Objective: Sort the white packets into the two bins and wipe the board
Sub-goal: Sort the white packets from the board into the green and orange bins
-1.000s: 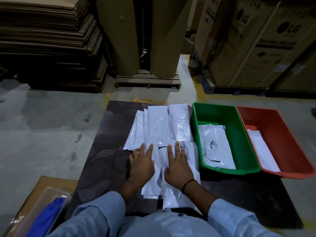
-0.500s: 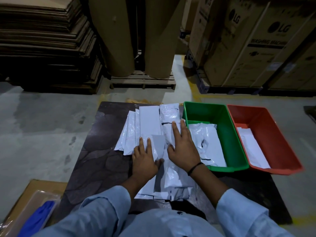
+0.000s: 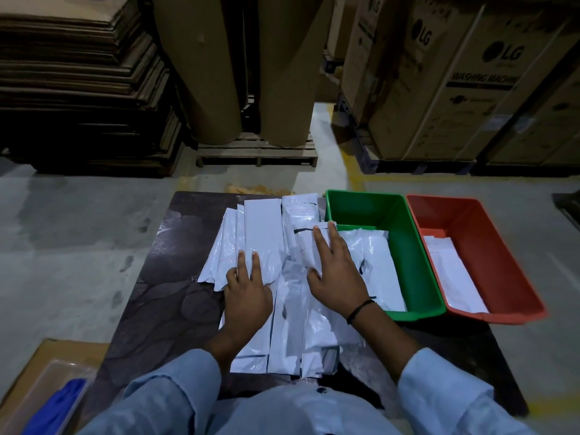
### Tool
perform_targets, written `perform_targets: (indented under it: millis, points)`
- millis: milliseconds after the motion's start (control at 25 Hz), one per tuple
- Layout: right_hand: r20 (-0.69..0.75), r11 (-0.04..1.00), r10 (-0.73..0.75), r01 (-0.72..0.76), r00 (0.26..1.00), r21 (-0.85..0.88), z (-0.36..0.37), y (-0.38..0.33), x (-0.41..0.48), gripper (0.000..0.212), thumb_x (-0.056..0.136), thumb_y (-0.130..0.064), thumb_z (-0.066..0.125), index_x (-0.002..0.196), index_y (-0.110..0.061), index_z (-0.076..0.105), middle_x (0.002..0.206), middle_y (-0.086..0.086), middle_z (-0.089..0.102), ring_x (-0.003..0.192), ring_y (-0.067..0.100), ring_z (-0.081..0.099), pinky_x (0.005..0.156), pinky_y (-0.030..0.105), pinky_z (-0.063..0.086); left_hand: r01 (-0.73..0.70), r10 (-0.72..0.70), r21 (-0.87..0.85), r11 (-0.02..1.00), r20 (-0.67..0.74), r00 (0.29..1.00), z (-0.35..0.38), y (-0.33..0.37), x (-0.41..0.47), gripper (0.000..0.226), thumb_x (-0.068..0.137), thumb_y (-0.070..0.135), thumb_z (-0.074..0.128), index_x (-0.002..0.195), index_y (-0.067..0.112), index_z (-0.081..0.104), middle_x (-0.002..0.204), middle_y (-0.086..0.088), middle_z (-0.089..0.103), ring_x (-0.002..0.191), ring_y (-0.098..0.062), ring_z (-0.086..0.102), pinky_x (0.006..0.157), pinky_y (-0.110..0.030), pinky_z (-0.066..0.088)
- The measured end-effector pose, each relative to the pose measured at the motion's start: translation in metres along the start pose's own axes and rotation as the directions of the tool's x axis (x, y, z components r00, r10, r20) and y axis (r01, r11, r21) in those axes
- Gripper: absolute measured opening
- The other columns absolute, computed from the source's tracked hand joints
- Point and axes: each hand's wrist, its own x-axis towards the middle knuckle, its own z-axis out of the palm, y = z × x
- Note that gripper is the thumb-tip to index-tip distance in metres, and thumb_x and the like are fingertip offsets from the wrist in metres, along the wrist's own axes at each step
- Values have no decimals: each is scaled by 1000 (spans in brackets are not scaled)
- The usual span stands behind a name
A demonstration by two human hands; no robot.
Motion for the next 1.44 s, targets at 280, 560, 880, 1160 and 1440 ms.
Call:
perform_targets:
  millis: [280,560,880,1160,1440]
  points:
    - [-84,994,105,-106,991,-9,-48,74,25,82,90,-27,61,158,-19,16,166,12,-3,152,34,8,120,46,24,-47,29,-169,985,-103,994,-49,65,23,76,98,36,50,162,19,12,169,-12,7,137,-38,27,105,-50,44]
    - [85,938,232,-199,969,-285,-57,147,40,84,89,-31,56,159,-18,9,165,19,-4,149,46,6,121,51,18,-78,55,-243,967,-99,994,-57,137,24,74,99,39,46,162,24,10,170,-5,4,142,-35,22,111,-50,39]
    - [263,915,312,-213,913,-344,-20,174,48,94,88,-47,56,158,-14,3,164,21,-7,149,48,-2,122,54,8,12,-27,-194,981,-72,997,-50,153,16,73,100,44,44,161,26,9,170,-2,2,144,-34,19,110,-51,42]
    - [243,938,285,-218,927,-268,-19,181,45,80,95,-41,45,158,-11,4,164,23,-6,149,47,-3,122,52,7,43,-56,-167,985,-70,996,-47,176,15,73,100,43,45,161,25,10,170,-5,3,145,-36,19,113,-51,39]
    - [-78,993,114,-114,990,12,-73,183,37,63,94,-23,52,153,-11,33,163,20,14,151,39,7,123,49,17,6,-14,-121,993,-59,998,-28,237,33,73,100,42,46,161,21,12,170,-9,4,146,-37,19,116,-48,33]
